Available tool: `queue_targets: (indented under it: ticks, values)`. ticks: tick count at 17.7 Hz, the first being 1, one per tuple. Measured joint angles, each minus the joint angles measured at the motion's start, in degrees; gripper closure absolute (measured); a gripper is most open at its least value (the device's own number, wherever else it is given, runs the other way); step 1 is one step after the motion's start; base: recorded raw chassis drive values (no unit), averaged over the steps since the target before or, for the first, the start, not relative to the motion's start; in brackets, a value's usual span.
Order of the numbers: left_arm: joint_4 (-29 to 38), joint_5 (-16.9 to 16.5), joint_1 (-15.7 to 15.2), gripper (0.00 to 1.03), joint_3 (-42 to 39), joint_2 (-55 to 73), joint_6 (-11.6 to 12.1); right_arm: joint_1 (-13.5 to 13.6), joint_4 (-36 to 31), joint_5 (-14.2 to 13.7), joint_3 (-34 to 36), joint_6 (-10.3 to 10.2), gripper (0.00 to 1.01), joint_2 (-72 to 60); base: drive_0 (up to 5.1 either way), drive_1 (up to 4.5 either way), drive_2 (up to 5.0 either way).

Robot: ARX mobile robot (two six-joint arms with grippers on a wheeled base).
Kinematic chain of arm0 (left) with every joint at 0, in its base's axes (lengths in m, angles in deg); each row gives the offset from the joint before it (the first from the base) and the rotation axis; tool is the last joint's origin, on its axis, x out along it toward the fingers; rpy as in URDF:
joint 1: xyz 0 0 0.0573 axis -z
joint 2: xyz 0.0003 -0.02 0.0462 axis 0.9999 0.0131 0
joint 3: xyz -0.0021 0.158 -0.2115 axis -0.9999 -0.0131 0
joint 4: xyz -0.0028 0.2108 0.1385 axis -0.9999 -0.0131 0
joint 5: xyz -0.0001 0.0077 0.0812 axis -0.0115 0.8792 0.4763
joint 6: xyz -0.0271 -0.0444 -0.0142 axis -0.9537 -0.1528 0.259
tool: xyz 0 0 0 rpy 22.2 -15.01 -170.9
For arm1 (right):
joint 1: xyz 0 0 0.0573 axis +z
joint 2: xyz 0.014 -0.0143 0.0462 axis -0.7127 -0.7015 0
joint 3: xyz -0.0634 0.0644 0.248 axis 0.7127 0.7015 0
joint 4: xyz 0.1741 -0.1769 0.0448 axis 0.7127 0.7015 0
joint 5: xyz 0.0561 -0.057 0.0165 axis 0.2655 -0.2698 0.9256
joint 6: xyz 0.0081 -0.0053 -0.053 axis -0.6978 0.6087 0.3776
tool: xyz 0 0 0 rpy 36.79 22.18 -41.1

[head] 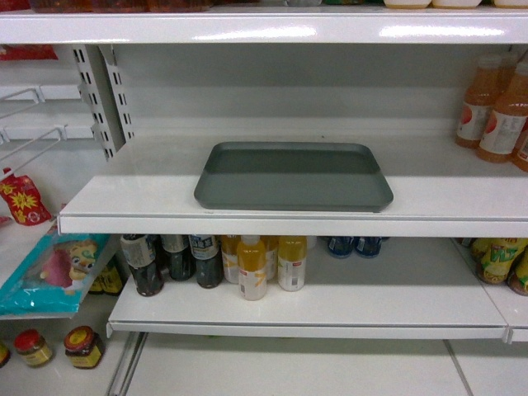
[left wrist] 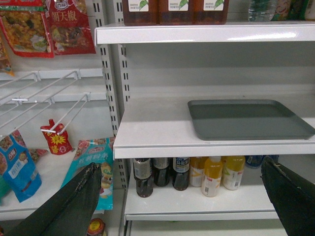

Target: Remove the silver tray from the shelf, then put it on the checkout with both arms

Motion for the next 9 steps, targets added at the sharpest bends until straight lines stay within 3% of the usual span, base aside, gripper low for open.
queue_targets:
  ticks: [9]
  values:
    - [0.0,0.0,0.0,0.05,0.0,0.0,0.0,0.0,0.0,0.0,0.0,0.0,0.03,0.0,0.0,0.0,0.0]
